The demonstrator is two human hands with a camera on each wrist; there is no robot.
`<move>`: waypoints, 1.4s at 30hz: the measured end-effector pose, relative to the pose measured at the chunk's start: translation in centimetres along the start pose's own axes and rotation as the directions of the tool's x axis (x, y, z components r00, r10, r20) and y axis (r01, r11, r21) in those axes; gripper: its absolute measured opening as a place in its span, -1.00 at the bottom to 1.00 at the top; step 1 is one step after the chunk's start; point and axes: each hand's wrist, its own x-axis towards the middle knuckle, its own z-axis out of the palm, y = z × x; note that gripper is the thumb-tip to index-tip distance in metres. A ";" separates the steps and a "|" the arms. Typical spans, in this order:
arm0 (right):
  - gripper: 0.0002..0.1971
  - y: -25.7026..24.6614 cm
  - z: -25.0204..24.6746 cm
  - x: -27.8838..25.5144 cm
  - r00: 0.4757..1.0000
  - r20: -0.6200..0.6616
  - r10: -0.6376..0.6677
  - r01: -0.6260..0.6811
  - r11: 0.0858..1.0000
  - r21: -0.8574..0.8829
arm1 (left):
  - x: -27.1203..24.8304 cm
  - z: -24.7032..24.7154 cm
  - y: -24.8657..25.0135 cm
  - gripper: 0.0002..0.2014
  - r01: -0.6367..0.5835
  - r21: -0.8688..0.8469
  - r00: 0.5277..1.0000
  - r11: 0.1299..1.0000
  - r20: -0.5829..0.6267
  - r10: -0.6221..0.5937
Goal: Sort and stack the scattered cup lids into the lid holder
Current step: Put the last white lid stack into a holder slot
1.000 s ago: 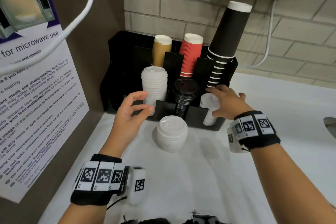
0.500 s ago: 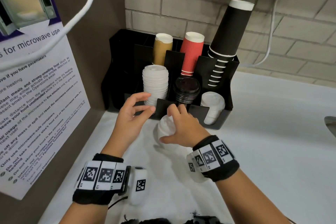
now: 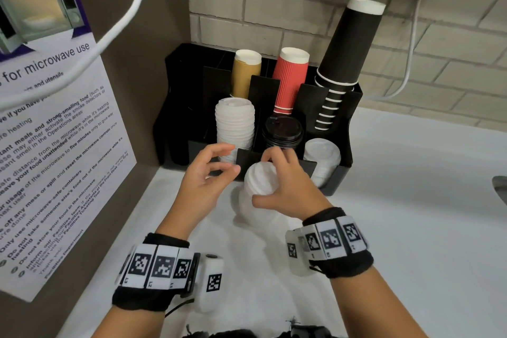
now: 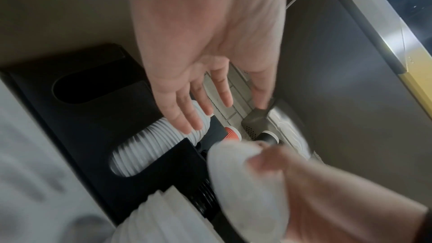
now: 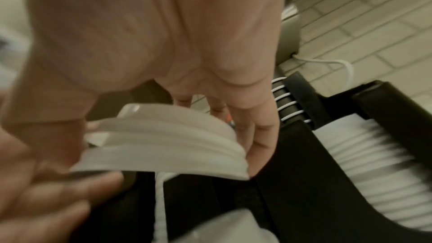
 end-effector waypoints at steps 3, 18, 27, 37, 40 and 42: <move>-0.38 -0.2 -1.2 -0.7 0.993 -0.110 -0.031 0.056 0.972 0.228 | -0.3 0.5 -0.2 -0.29 0.036 -0.054 0.987 0.998 0.159 -0.027; -0.35 -1.3 -2.2 -2.5 0.998 0.023 -0.051 0.027 0.793 0.609 | -0.5 2.0 0.4 -0.07 0.025 -0.213 0.963 0.977 0.268 0.033; -0.37 -1.4 -2.3 -2.5 0.997 -0.035 -0.072 0.078 0.787 0.612 | -0.5 2.2 0.3 -0.02 0.024 -0.192 0.964 0.981 0.266 0.029; -0.29 5.5 -13.1 3.7 0.980 -0.190 0.055 -0.064 0.997 -0.044 | 0.4 -0.8 -0.1 -0.59 -0.038 -0.088 0.999 0.995 -0.032 0.035; -0.20 6.5 -12.9 5.7 0.992 0.007 0.123 -0.117 0.961 -0.251 | 0.6 -0.9 -0.5 -0.63 -0.047 -0.051 0.998 0.998 -0.044 0.045; -0.14 6.6 -12.2 6.5 0.984 0.067 0.166 -0.129 0.919 -0.374 | 0.6 -0.8 -0.7 -0.65 -0.046 -0.026 0.998 0.999 -0.031 0.046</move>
